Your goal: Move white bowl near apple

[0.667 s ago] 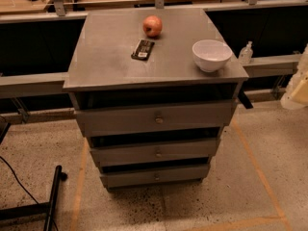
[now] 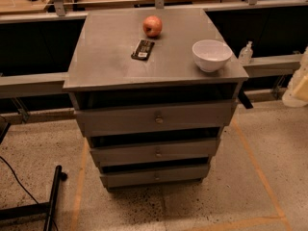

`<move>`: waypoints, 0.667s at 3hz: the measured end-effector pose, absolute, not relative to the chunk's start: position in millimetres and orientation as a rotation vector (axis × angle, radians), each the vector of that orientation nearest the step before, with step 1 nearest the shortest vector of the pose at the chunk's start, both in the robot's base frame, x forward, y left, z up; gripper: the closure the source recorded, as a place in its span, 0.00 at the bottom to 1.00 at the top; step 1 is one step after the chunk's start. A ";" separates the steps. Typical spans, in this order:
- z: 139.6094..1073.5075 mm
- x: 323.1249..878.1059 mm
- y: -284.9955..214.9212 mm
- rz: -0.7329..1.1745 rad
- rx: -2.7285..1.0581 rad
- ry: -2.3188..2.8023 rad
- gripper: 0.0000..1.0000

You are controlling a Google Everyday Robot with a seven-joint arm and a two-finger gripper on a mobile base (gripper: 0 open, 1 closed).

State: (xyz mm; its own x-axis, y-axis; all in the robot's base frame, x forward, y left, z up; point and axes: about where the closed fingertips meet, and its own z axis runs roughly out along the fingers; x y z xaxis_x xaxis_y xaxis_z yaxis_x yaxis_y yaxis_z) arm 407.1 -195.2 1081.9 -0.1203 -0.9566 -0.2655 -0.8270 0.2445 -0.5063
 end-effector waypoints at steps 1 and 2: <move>1066.2 440.9 -205.5 -0.390 -1.689 1.979 0.00; 1028.4 516.1 -218.1 -0.499 -1.793 1.982 0.00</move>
Offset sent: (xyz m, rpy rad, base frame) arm 0.2107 -0.0508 -0.1059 -0.3802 0.0523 0.0514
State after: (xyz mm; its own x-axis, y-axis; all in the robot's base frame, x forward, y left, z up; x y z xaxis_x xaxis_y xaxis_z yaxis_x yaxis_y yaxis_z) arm 516.1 -218.1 1028.4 -0.0805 -0.9945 -0.0677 -0.8436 0.1041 -0.5268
